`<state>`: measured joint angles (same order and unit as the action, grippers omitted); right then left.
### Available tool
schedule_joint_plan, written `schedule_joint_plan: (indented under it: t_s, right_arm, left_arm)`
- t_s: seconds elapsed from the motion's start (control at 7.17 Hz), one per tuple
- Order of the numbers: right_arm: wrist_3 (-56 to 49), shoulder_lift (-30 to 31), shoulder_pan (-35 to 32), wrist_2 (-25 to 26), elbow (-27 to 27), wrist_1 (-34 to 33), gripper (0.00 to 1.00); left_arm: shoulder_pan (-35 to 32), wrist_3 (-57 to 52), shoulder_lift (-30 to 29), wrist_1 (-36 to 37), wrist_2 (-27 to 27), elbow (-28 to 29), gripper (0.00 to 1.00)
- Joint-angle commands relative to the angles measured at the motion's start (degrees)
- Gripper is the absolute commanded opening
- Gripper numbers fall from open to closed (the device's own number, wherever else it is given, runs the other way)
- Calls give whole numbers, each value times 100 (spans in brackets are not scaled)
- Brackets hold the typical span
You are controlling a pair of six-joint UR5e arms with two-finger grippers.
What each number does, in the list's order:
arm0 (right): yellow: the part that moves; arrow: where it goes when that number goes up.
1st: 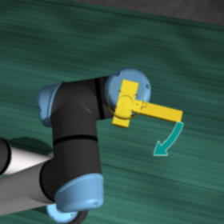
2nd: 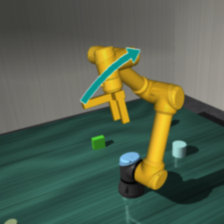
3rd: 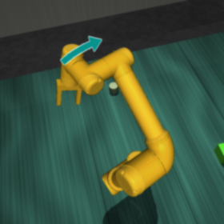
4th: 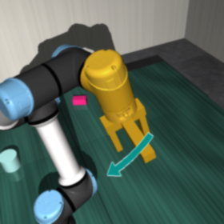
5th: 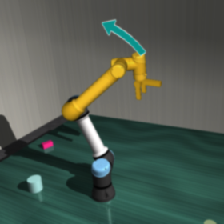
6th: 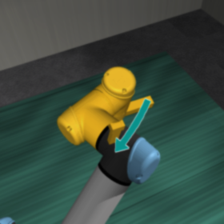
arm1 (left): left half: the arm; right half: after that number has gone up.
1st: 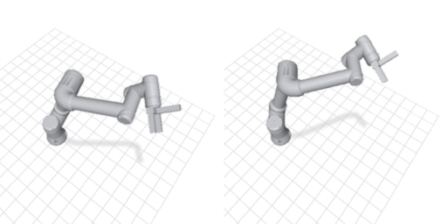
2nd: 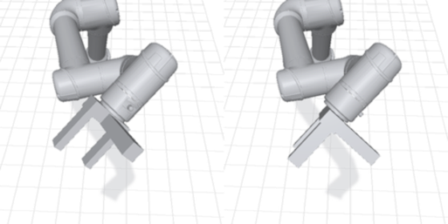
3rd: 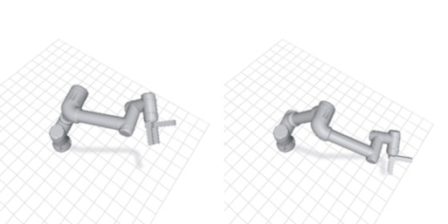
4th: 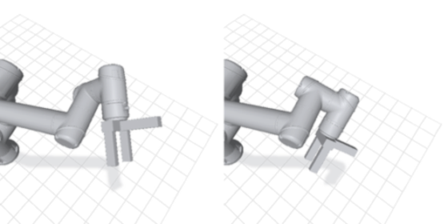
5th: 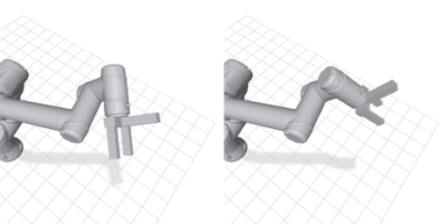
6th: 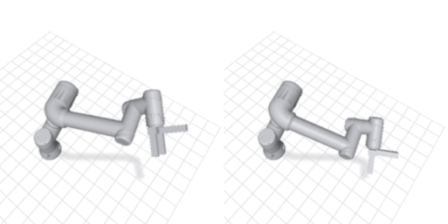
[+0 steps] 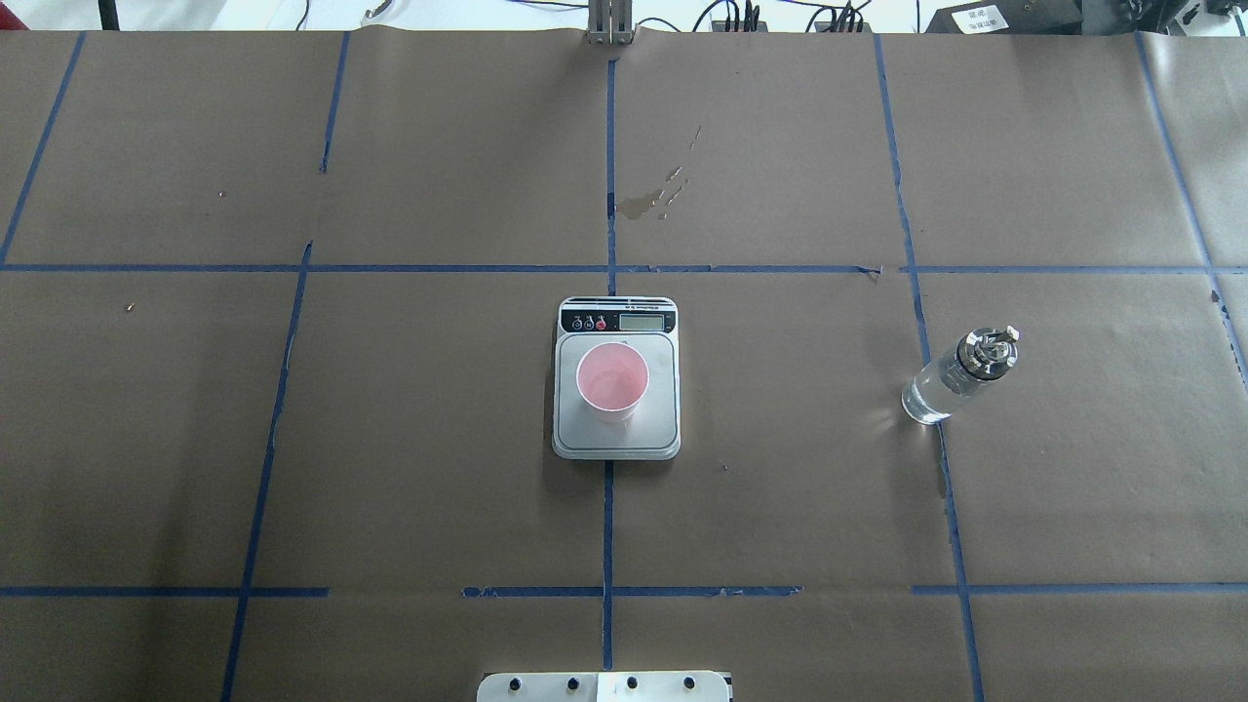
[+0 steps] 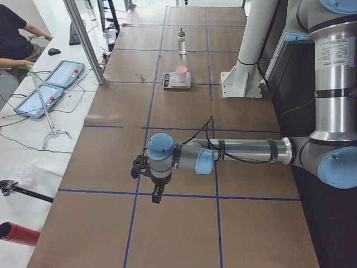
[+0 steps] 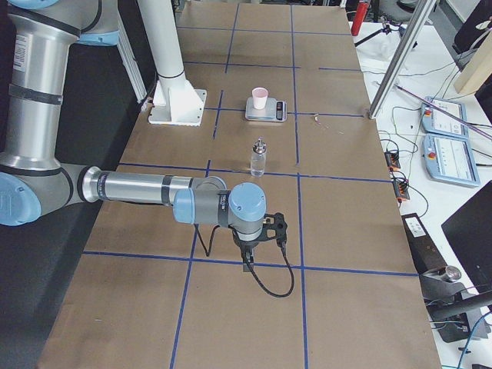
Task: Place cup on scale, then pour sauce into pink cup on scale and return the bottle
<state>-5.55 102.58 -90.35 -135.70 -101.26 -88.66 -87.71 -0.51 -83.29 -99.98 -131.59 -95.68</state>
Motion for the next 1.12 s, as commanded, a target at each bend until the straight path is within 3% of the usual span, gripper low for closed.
schedule_joint_plan:
  t_s: [0.0,0.42,0.98]
  right_arm:
    - [351,-27,0,8,-8,50,100]
    - [879,-62,0,8,27,585,100]
    - [906,-71,0,0,27,586,100]
  left_arm:
    - [-9,324,-21,-143,-33,-91,100]
    - [-9,350,-12,-811,-51,-65,100]
    - [-9,605,-47,-1162,-59,-65,100]
